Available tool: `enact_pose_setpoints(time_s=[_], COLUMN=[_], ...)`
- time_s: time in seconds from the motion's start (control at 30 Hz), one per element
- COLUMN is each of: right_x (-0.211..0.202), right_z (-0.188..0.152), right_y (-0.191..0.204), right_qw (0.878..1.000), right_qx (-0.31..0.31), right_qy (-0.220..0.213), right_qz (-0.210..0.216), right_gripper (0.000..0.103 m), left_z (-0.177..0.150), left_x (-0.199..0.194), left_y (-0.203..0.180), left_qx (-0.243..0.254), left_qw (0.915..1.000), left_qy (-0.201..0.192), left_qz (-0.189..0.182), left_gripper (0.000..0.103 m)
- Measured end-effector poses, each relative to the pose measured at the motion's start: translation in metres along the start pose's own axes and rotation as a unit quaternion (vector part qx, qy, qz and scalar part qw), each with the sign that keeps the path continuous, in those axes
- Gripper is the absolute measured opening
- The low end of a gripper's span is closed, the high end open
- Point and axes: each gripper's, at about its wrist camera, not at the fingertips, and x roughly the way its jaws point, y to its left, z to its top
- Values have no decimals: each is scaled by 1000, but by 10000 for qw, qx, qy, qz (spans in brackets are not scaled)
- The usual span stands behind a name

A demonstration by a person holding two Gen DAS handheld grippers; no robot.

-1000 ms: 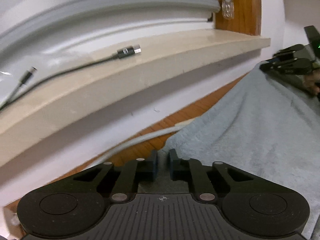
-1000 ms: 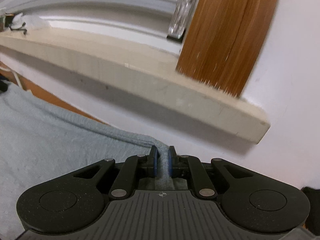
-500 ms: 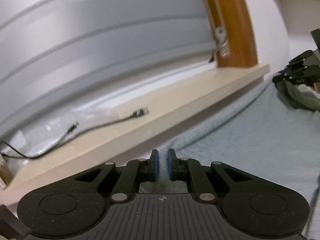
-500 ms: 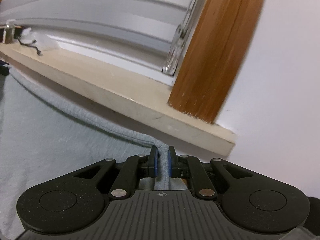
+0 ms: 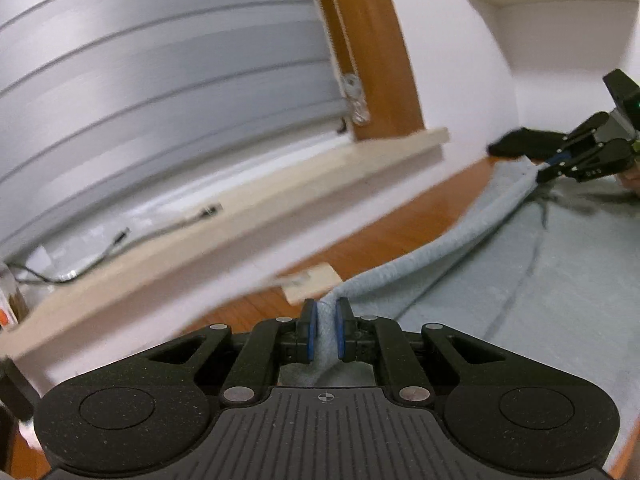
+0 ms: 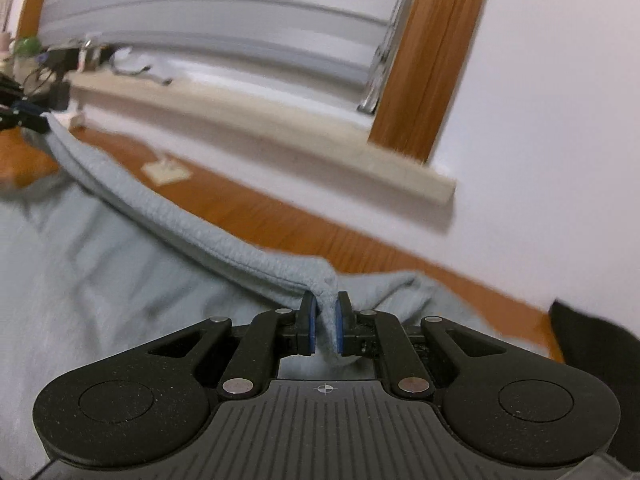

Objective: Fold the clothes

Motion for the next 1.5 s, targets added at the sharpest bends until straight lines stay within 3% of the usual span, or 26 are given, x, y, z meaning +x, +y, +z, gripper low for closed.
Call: enact_pose_setpoints(time_s=[0.2, 0.33, 0.43, 0.53, 0.67, 0.87, 1.0, 1.13, 1.5], right_x=[4, 1, -7, -15, -16, 3, 42, 53, 63], right_z=[-14, -13, -12, -8, 1, 14, 15, 8, 15], right_y=[5, 3, 3, 1, 2, 7, 15, 26, 47], right_qw=[9995, 9985, 9984, 9977, 9968, 9941, 9913, 9928, 9946], right_qx=[-1, 91, 138, 331, 474, 737, 874, 714, 638], right_qy=[287, 451, 406, 247, 52, -129, 349, 420, 408], right_qz=[129, 286, 382, 541, 645, 781, 925, 865, 708], right_gripper=[11, 19, 25, 29, 36, 36, 35, 36, 36], left_z=[-25, -31, -31, -27, -19, -10, -19, -25, -36], left_x=[-11, -19, -28, -33, -23, 14, 38, 34, 16], left_y=[-21, -24, -21, -12, 1, 12, 11, 20, 30], left_qx=[-29, -149, -226, -396, -607, -929, -1033, -1165, -1157], left_qw=[9994, 9984, 9982, 9982, 9973, 9939, 9903, 9866, 9858], left_qy=[268, 408, 406, 352, 389, 575, 921, 1143, 1208], left_qz=[-238, -360, -384, -291, -128, -161, -121, 28, 175], left_gripper=[17, 18, 18, 28, 28, 28, 28, 29, 29])
